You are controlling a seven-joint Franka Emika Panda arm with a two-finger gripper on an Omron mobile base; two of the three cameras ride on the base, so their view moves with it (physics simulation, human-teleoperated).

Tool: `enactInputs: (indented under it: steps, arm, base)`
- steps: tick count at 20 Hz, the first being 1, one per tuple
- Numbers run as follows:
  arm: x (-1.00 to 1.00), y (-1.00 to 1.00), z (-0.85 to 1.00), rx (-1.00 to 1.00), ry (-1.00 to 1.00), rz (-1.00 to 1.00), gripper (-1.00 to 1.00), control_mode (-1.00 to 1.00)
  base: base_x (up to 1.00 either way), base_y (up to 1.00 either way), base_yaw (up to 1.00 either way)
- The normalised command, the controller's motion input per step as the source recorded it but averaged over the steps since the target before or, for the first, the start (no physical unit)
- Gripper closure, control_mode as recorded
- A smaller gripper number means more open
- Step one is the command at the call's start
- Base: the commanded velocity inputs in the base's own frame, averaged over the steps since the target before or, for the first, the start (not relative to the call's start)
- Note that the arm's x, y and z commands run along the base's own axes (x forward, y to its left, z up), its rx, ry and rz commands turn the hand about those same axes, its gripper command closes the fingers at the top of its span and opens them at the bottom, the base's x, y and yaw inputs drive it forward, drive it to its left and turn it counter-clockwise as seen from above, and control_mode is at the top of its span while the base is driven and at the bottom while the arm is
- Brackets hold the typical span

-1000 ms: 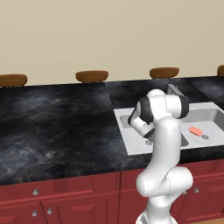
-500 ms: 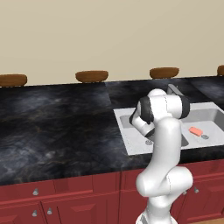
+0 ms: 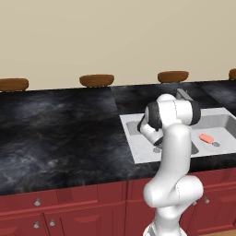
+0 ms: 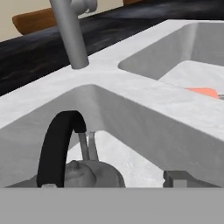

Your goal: Open the cabinet, pick the kettle from the cabinet, and place it in the sink.

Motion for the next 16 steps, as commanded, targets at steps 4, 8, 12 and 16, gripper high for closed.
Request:
enactInputs:
  steps: [4, 8, 12, 16]
  arm:
    - [-0.22, 0.01, -0.13, -0.01, -0.02, -0.06, -1.0, -1.0]
    - [-0.24, 0.05, -0.15, -0.02, 0.0, -0.08, -1.0, -1.0]
    - [-0.08, 0.16, -0.01, -0.02, 0.0, -0.07, -1.0, -1.0]
    - [0.0, 0.25, 0.0, -0.05, 0.0, -0.06, -1.0, -1.0]
  base:
    - [0.0, 0.0, 0.0]
    - [0.0, 0.0, 0.0]
    - [0.0, 0.0, 0.0]
    - [0.0, 0.0, 0.0]
